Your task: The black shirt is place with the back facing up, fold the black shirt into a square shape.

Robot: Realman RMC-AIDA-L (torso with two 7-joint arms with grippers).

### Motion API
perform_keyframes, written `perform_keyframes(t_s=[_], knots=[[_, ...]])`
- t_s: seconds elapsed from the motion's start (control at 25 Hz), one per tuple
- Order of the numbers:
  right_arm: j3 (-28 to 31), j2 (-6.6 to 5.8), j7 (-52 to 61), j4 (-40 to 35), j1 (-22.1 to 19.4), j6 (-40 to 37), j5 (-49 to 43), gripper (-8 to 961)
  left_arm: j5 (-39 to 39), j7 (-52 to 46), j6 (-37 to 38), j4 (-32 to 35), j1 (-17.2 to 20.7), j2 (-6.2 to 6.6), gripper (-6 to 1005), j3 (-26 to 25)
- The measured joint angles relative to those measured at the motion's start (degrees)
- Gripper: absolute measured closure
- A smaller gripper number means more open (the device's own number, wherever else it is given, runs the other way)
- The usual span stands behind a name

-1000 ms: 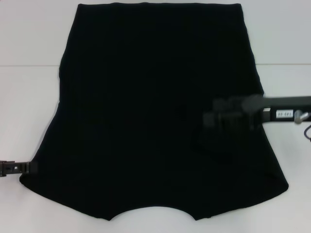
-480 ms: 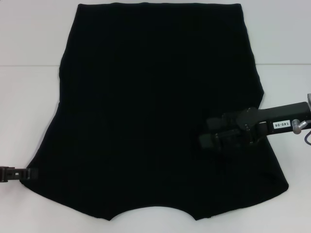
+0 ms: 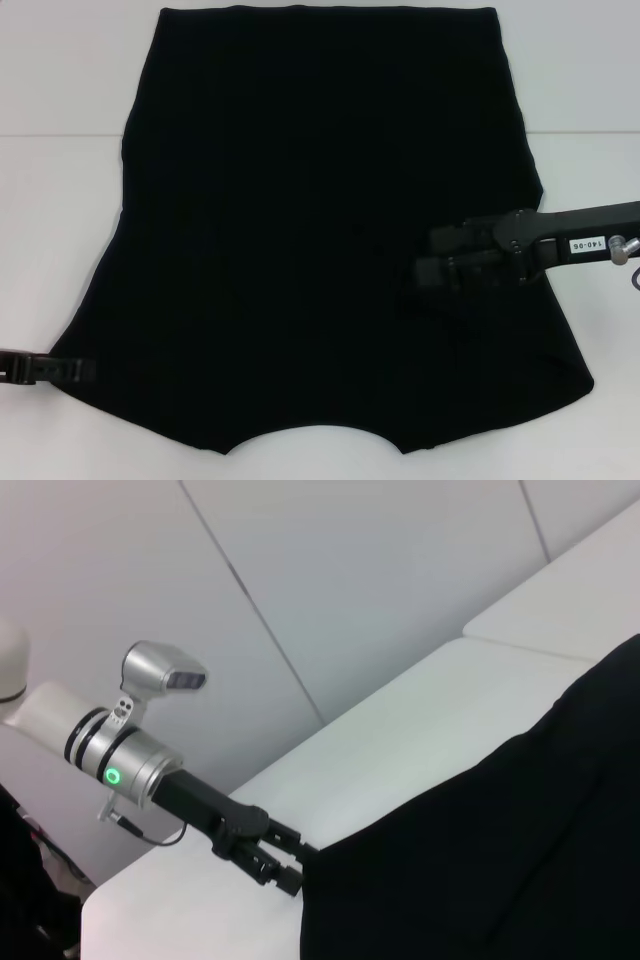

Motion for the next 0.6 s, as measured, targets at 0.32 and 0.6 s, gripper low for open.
perform_keyframes(t_s=[0.32, 0.6], knots=[[1.6, -0.01, -0.2, -0.1, 0.0, -0.1, 0.0, 30, -0.3, 0.2, 0.4, 0.3, -0.4, -0.08, 177, 0.0], [2.4, -0.03, -0.4, -0.2, 0.0, -0.4, 0.5, 31, 0.1, -0.2, -0.1, 0.1, -1.1, 0.36, 201, 0.0]])
